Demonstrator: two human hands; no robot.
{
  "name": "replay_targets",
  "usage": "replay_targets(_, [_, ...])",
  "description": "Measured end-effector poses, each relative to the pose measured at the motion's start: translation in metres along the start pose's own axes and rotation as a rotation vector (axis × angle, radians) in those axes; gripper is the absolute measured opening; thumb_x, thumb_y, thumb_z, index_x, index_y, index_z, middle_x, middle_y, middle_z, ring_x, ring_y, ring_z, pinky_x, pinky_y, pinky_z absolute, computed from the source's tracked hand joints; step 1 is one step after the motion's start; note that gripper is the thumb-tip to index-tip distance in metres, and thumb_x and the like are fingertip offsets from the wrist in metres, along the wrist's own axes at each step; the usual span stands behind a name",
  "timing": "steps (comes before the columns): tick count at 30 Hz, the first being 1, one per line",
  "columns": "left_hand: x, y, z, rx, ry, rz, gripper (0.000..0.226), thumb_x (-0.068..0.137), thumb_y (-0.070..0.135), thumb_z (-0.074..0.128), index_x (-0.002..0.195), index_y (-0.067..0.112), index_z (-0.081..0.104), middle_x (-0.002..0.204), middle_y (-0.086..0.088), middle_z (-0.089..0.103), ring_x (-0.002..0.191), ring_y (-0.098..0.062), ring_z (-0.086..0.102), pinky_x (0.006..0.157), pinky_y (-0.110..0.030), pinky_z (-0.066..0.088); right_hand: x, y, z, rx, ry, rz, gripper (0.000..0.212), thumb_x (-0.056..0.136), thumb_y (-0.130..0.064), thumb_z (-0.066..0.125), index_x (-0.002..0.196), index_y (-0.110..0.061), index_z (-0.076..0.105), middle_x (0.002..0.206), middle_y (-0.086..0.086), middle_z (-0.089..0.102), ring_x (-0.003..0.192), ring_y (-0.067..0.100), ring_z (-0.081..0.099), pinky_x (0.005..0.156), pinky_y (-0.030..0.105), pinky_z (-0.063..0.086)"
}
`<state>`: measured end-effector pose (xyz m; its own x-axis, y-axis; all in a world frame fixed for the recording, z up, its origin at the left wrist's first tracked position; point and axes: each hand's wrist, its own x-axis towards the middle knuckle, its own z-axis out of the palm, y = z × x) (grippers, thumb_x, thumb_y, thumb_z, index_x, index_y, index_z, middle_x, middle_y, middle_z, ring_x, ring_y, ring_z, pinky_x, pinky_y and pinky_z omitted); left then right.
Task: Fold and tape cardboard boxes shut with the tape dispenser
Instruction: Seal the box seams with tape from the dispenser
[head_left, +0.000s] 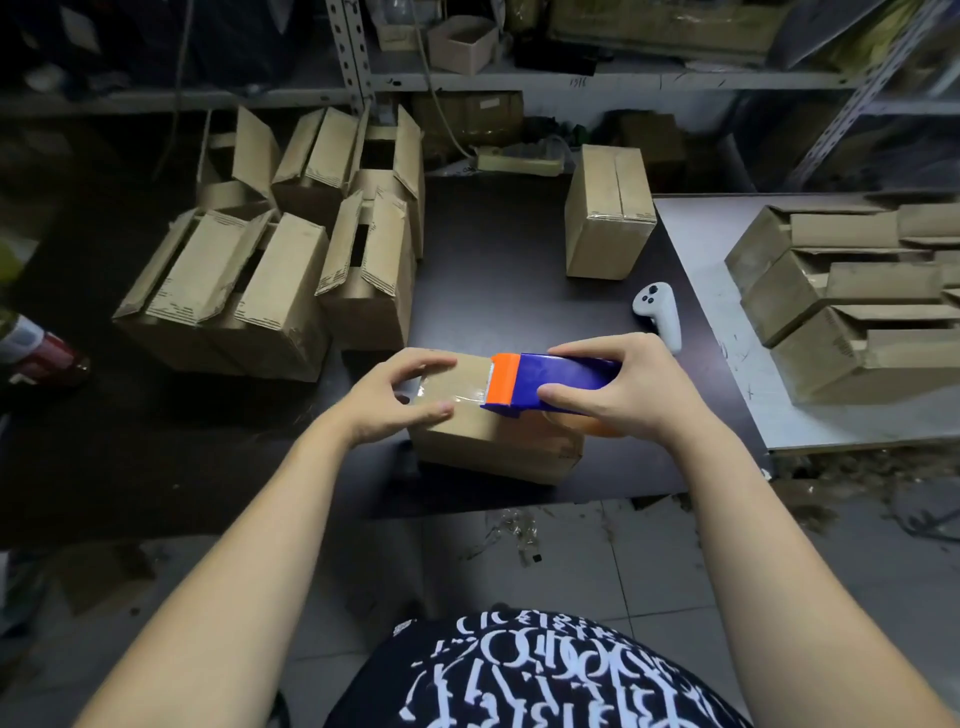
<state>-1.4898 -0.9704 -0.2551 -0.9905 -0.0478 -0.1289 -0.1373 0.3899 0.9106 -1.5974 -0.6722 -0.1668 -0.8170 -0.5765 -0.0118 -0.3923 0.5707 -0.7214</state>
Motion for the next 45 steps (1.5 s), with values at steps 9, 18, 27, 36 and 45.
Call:
replay_targets(9, [0.008,0.003,-0.005,0.043,-0.027,-0.063,0.066,0.070,0.045,0.088,0.131,0.045,0.063,0.132,0.023,0.059,0.126,-0.004,0.055,0.095,-0.026,0.046,-0.019,0.034,-0.031,0.094,0.005,0.101,0.032,0.071,-0.036,0.090,0.102,-0.035,0.080,0.091,-0.022,0.076,0.087,0.000,0.070,0.070,0.017,0.054])
replay_targets(18, [0.005,0.013,-0.003,0.153,-0.038,-0.091,0.059,0.080,0.043,0.084,0.135,0.041,0.062,0.138,0.022,0.053,0.131,0.000,0.048,0.108,-0.031,0.042,-0.040,0.056,-0.032,0.211,-0.006,0.147,0.027,0.074,-0.027,0.090,0.099,-0.033,0.080,0.091,-0.014,0.078,0.084,0.003,0.071,0.069,0.012,0.053])
replay_targets(27, [0.026,0.051,0.094,0.603,0.597,-0.216,0.040,0.094,0.045,0.060,0.127,0.023,0.068,0.144,-0.004,0.052,0.133,-0.024,0.047,0.107,-0.042,0.032,-0.044,0.056,-0.033,0.253,0.058,0.136,0.035,0.071,-0.023,0.093,0.104,-0.025,0.080,0.091,-0.012,0.078,0.080,0.001,0.071,0.065,0.010,0.051])
replay_targets(36, [0.038,0.035,0.099,0.523,0.613,-0.089,0.035,0.098,0.042,0.057,0.127,0.026,0.068,0.143,0.001,0.053,0.129,-0.018,0.053,0.102,-0.042,0.035,-0.047,0.060,-0.046,0.275,0.072,0.131,0.033,0.074,-0.023,0.092,0.105,-0.024,0.080,0.093,-0.012,0.078,0.081,-0.001,0.069,0.067,0.007,0.049])
replay_targets(45, [0.038,0.040,0.096,0.521,0.595,-0.105,0.035,0.099,0.038,0.059,0.130,0.027,0.069,0.143,0.002,0.054,0.122,-0.023,0.059,0.102,-0.044,0.044,-0.072,0.082,-0.043,0.295,0.059,0.154,0.030,0.076,-0.024,0.091,0.100,-0.036,0.077,0.091,-0.019,0.076,0.086,0.002,0.071,0.074,0.011,0.053])
